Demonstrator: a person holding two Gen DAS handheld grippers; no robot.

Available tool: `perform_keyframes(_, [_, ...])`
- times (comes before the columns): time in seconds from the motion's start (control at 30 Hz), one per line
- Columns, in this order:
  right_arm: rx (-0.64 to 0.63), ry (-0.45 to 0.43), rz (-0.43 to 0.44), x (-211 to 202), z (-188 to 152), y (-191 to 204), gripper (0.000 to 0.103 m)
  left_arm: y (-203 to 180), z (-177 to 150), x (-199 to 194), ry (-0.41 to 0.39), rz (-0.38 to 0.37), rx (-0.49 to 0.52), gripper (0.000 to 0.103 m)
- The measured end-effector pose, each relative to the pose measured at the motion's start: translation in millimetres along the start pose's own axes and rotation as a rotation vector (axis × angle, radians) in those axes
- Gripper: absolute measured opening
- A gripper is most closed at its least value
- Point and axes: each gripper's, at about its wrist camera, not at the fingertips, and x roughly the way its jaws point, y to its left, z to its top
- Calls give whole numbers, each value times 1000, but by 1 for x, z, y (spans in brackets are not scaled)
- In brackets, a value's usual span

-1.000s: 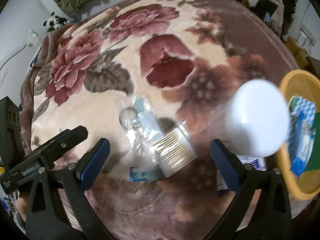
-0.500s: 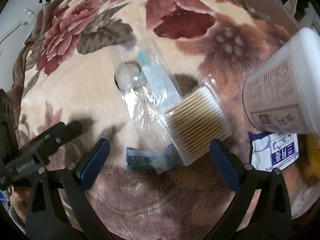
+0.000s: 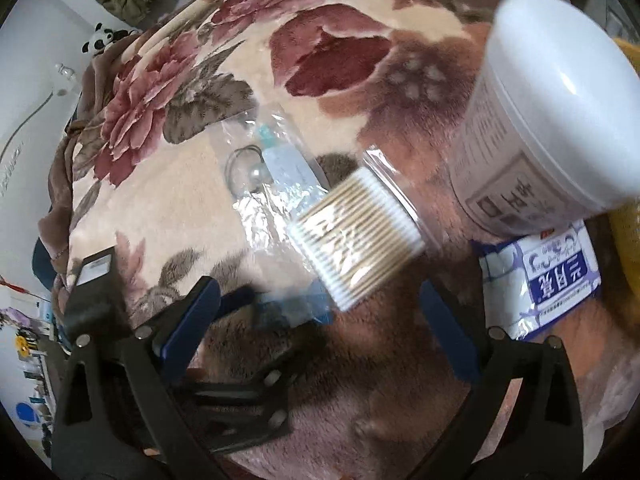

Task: Organize soft objects
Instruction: 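Grasp the small blue packet with the left tool while the right tool grasps the cotton swab bag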

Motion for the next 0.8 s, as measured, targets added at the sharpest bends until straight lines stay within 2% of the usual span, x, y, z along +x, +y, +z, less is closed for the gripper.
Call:
perform_keyframes(0.03, [12,3,3,0,0,-2,101,-1,1,2,2,-5,7,51])
perform_keyframes(0.13, [26,7,9,2,1,-5,101,6,1,-4,-2,-27,-7,48])
perform_keyframes(0.3, [7,-6,8,11,10,4,101,51,-5,-39,-76,62,-125,47])
perform_keyframes(0.4, [44,-16,-64,17,10,6,101,89,-8,-59,-116,140,-232,47])
perform_keyframes(0.47, [114,-17,-103,24,8,2,101,115,-11,-68,-133,178,-303,48])
perform_keyframes(0.6, [350,-37,-129,39,3,-12,101,141,-15,-71,-139,193,-381,54])
perform_keyframes(0.63, [384,-42,-141,43,4,-14,101,146,-16,-72,-138,189,-390,56])
perform_keyframes(0.7, [461,-60,-186,49,9,-18,99,154,-17,-69,-139,173,-415,70])
perform_keyframes(0.8, [544,-75,-211,54,15,-25,96,161,-17,-67,-139,154,-438,72])
